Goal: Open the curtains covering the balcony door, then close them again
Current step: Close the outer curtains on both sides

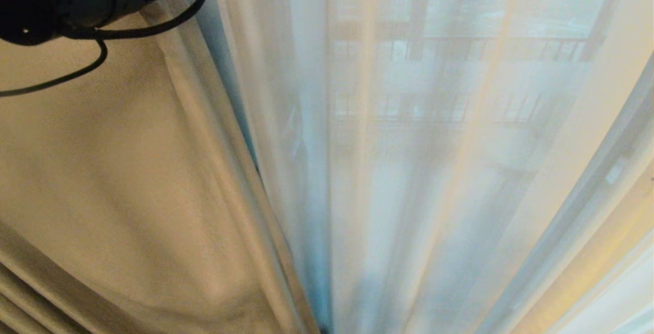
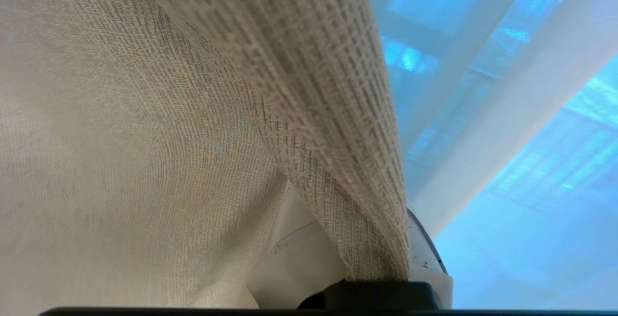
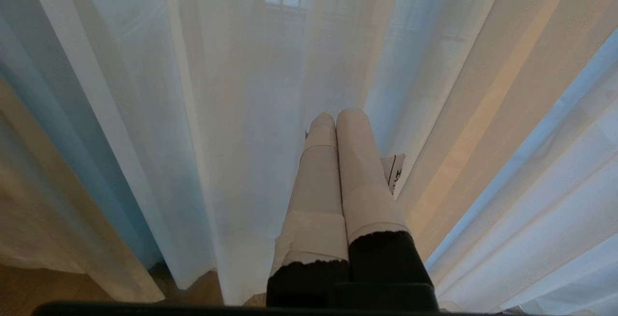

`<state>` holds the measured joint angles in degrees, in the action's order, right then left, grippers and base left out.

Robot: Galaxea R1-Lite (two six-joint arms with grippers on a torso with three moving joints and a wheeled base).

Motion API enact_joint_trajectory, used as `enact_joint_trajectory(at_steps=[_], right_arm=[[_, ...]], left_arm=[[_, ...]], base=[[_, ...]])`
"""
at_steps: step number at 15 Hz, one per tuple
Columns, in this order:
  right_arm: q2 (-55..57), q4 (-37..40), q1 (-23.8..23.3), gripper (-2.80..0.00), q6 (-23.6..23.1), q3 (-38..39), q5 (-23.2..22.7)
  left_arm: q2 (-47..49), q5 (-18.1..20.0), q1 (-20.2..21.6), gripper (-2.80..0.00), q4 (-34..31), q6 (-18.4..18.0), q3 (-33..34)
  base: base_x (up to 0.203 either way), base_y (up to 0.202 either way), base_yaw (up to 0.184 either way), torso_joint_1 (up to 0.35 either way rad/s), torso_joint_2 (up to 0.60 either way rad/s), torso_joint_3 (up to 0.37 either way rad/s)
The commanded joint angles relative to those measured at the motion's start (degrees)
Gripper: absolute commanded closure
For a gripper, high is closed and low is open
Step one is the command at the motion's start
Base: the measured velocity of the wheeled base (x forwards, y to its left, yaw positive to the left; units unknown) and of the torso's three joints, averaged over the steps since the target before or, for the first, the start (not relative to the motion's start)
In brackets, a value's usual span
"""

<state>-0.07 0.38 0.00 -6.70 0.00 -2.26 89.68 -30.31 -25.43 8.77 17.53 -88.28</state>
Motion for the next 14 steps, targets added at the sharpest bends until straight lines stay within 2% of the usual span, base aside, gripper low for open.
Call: enact_joint_trajectory(at_steps=[1, 5, 6, 9, 14], right_arm=[[0.1, 0.0, 0.0, 0.0, -0.1, 0.0, 0.0], [0.1, 0.1, 0.0, 0.0, -0.1, 0.0, 0.0], [0.1, 0.0, 0.0, 0.0, -0.1, 0.0, -0.1], [0.1, 0.1, 0.0, 0.0, -0.1, 0.0, 0.0], [0.1, 0.0, 0.0, 0.0, -0.1, 0.0, -0.1]], left_arm=[[-3.4, 0.7, 3.4, 0.0, 0.1, 0.1, 3.0], [-5.4, 1.4, 5.8, 0.0, 0.2, 0.1, 5.2], [-5.9, 2.0, 6.4, -2.8, 0.2, 0.1, 5.8], [-7.3, 2.4, 6.7, -2.8, 0.2, 0.2, 7.3], [-12.2, 2.3, 7.8, -2.8, 0.2, 0.1, 14.4]], base=[[0.0, 0.0, 0.0, 0.0, 0.0, 0.0], [0.0, 0.0, 0.0, 0.0, 0.0, 0.0], [0.0, 0.0, 0.0, 0.0, 0.0, 0.0], [0.0, 0.0, 0.0, 0.0, 0.0, 0.0], [0.0, 0.0, 0.0, 0.0, 0.0, 0.0]])
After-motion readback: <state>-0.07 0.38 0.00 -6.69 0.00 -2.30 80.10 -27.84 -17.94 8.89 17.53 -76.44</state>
